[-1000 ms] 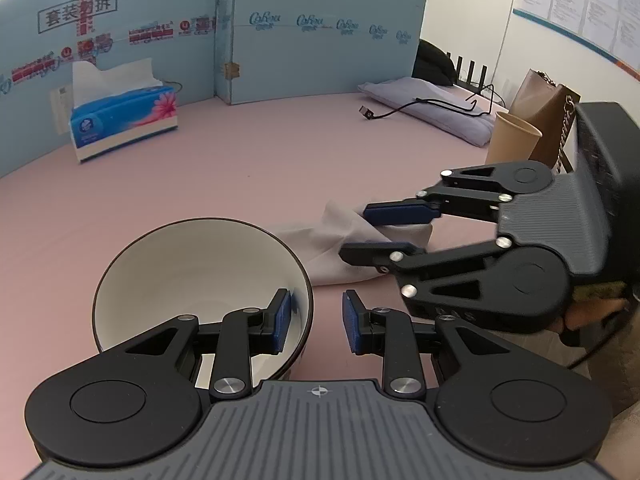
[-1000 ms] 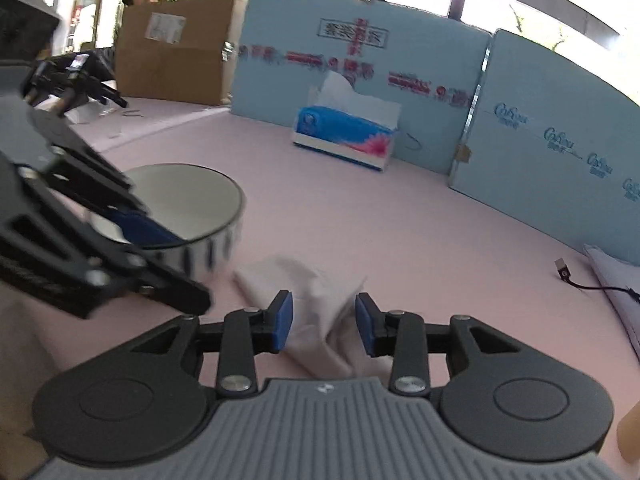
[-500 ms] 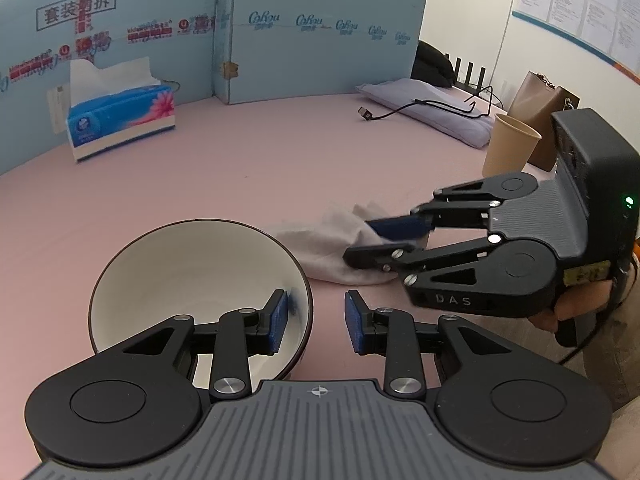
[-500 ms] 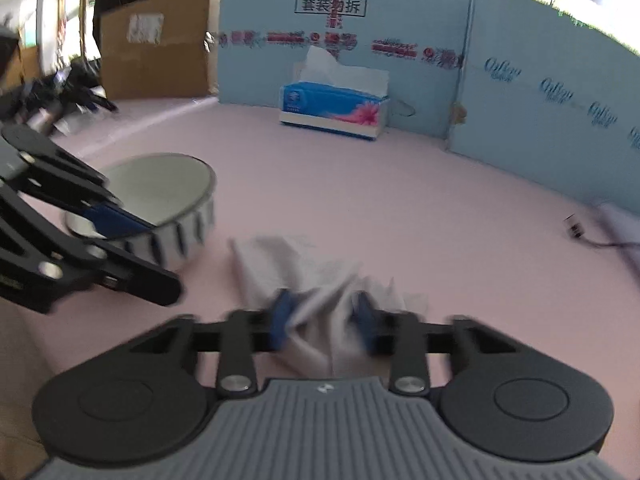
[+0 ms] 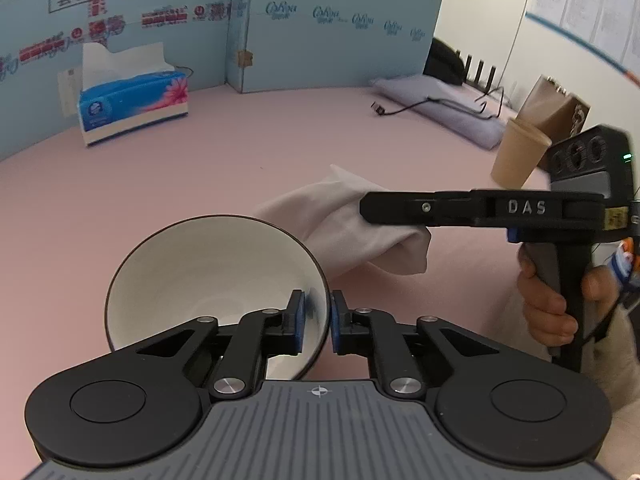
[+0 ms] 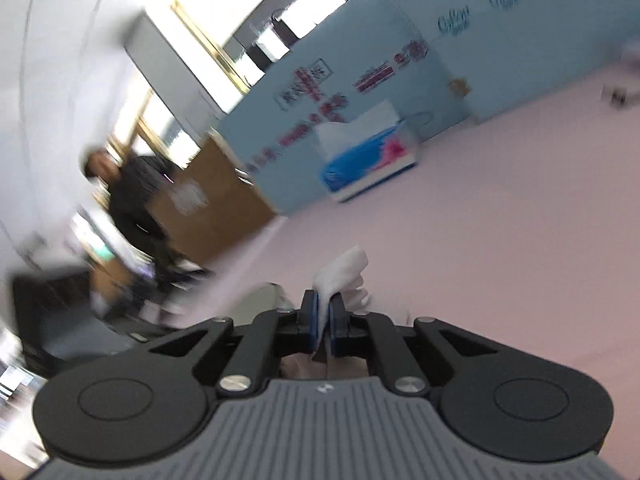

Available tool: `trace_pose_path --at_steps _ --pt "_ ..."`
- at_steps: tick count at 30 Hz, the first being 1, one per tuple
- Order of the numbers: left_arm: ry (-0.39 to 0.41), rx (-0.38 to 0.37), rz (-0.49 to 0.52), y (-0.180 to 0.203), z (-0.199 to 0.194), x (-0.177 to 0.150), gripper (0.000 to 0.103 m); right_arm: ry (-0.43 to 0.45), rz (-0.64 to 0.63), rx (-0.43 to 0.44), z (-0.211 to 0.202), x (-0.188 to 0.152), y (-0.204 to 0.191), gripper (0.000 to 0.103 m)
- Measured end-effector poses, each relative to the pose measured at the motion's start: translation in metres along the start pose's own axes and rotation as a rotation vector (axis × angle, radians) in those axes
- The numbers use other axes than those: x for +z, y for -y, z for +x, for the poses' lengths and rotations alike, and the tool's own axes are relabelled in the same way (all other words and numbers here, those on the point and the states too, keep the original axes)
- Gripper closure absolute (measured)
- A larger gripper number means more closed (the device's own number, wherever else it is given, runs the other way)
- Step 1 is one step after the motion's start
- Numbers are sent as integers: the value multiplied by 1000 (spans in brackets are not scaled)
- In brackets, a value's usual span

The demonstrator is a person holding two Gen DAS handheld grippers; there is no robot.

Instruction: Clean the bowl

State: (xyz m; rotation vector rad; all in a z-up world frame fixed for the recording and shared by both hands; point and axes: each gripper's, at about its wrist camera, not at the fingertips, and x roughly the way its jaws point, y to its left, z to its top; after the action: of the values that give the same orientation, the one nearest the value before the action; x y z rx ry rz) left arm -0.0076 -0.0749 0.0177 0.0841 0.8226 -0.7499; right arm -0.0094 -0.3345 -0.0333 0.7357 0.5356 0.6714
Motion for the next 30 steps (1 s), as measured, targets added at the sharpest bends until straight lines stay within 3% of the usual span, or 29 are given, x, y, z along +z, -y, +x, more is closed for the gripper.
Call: trace_pose_path --at_steps 3,15,30 --pt "13 -17 -13 -2 -6 -2 91 5 85 86 3 -2 2 97" --pt "11 7 38 6 -6 -7 89 -58 237 19 30 -22 6 97" --pt "-18 8 95 6 2 -9 89 -62 261 0 51 -3 19 94"
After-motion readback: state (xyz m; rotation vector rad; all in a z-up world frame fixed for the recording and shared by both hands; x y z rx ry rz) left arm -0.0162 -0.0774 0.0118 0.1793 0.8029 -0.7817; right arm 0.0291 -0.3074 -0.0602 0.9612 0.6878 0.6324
